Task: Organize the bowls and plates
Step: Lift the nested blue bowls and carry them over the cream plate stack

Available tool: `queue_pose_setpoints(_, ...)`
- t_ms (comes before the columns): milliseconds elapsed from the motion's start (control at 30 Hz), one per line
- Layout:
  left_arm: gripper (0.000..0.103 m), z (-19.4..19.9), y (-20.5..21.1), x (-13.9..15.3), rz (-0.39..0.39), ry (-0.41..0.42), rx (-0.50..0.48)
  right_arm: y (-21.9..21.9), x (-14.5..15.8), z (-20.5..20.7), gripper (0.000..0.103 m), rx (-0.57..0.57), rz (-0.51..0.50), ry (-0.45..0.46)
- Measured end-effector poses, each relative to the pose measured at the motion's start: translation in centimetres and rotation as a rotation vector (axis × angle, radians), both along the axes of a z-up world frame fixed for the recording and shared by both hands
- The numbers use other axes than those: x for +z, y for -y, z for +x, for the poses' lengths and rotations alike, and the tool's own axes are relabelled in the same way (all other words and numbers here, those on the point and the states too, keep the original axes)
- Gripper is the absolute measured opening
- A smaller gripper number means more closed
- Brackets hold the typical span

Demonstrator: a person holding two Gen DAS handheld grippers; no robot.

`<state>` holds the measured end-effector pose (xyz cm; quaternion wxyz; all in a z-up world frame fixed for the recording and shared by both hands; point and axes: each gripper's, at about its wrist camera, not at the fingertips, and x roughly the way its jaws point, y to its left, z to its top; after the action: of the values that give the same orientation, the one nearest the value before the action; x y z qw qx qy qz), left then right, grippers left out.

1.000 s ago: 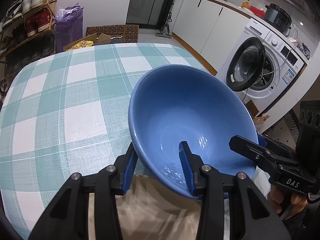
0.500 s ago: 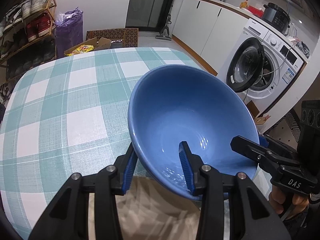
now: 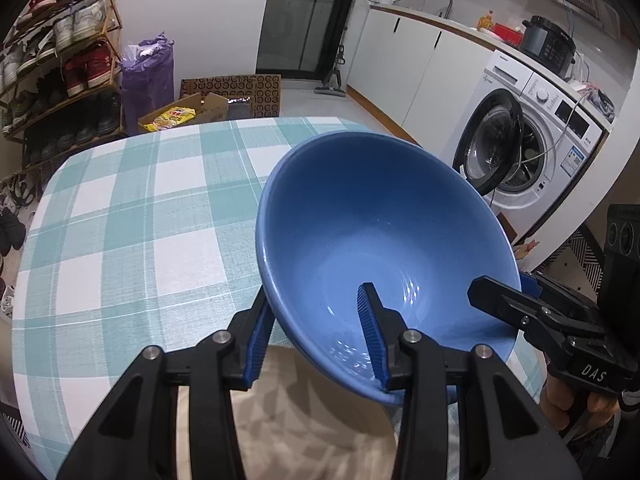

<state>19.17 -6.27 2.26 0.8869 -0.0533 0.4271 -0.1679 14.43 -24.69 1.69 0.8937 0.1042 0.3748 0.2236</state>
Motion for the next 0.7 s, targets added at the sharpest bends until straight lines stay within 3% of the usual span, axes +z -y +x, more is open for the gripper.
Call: queue_pose_setpoints(700, 0.040, -4.6, -4.2, 2.2, -0.012, 0.059, 0.068, -3.7, 2.6, -3.1, 0.053, 0.106, 0.004, 0.029)
